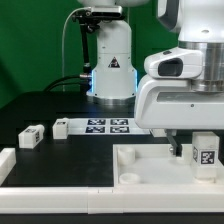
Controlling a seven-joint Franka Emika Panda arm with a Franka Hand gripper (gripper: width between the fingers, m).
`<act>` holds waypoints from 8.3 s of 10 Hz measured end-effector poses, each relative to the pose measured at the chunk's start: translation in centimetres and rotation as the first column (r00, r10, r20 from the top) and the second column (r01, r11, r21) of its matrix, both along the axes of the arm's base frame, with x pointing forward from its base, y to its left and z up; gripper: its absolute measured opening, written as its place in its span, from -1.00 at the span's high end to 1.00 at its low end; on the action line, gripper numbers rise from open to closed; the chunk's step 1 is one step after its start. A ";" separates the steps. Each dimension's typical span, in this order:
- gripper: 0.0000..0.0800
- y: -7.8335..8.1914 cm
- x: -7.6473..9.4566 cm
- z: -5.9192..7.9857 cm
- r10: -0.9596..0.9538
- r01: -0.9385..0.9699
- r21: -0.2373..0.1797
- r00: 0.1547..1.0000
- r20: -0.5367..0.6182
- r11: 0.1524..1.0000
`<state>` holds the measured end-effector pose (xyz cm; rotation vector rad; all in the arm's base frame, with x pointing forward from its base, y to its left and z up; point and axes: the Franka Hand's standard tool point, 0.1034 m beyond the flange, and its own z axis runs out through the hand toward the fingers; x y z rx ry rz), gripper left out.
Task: Assemble one leg
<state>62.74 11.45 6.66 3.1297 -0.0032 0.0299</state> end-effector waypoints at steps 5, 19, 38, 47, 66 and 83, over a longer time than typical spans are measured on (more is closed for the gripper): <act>0.28 0.1 -0.1 -0.1 -0.169 0.169 0.008 0.986 -0.001 0.986; -0.21 0.8 -0.3 -0.2 -0.914 0.913 0.036 0.406 0.008 0.406; 0.27 0.8 -0.2 -0.1 -0.383 0.384 -0.019 0.923 0.043 0.923; 0.27 0.9 -0.3 -0.3 -0.943 0.942 0.047 0.329 0.058 0.332; 0.27 0.1 0.3 0.6 0.140 -0.137 -0.108 0.990 0.027 0.985; -0.26 0.7 -0.1 0.2 -0.948 0.948 0.056 0.308 0.082 0.312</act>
Offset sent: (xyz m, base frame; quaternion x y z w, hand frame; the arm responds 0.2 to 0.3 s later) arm 0.0000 0.0000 0.0000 0.0000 0.0000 0.0000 1.0000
